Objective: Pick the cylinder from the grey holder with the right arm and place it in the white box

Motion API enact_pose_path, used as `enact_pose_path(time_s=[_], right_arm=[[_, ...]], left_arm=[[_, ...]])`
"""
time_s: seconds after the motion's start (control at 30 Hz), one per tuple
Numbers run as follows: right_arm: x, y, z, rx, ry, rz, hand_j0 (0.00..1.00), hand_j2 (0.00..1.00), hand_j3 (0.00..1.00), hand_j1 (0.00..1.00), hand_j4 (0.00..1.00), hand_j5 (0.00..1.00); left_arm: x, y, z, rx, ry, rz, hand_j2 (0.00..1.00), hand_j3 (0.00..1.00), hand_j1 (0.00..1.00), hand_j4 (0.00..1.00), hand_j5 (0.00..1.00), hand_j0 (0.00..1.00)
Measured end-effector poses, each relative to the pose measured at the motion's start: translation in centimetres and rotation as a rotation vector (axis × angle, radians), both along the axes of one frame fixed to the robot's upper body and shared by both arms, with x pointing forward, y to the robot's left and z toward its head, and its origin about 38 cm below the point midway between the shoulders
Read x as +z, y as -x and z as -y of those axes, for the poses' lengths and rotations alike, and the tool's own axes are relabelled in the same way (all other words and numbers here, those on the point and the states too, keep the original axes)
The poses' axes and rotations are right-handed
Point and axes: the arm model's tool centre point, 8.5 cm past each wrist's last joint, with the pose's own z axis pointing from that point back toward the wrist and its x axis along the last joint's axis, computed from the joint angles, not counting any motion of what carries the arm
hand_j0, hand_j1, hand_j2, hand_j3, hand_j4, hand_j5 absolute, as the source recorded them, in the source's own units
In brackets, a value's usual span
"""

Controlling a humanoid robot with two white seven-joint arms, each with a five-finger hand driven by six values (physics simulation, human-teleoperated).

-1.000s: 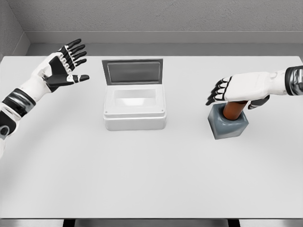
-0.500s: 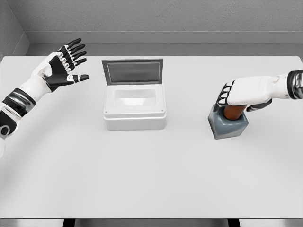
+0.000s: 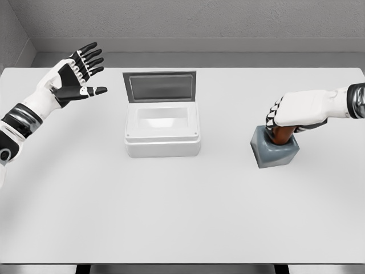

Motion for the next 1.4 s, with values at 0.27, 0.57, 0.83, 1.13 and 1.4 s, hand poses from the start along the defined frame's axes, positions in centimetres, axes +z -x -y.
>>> enact_pose_path(time_s=[0.27,0.57,0.83,1.13,1.4], right_arm=[[1.5,0.7,0.2,0.016,0.004,0.030,0.47,0.47,0.47,0.47,0.47,0.47],[2.7,0.4,-0.5,0.031,-0.005,0.059,0.47,0.47,0.47,0.47,0.47,0.47],[3.1,-0.5,-2.8,0.072,-0.034,0.074,0.47,0.47,0.47,0.47,0.47,0.47],[4.4,-3.2,-6.0,0.094,-0.081,0.101,0.47,0.47,0.47,0.47,0.47,0.47],[4.0,-5.4,-8.8,0.099,-0.116,0.088,0.47,0.47,0.47,0.47,0.47,0.47]], left_arm=[[0.1,0.0,0.0,0.000,0.000,0.000,1.00,1.00,1.00,1.00,1.00,1.00],[0.1,-0.1,0.0,0.000,0.000,0.001,1.00,1.00,1.00,1.00,1.00,1.00],[0.1,-0.1,0.0,-0.001,-0.001,0.001,1.00,1.00,1.00,1.00,1.00,1.00],[0.2,-0.1,0.0,-0.002,0.000,0.002,1.00,1.00,1.00,1.00,1.00,1.00],[0.2,0.0,0.1,-0.005,0.000,0.003,1.00,1.00,1.00,1.00,1.00,1.00]])
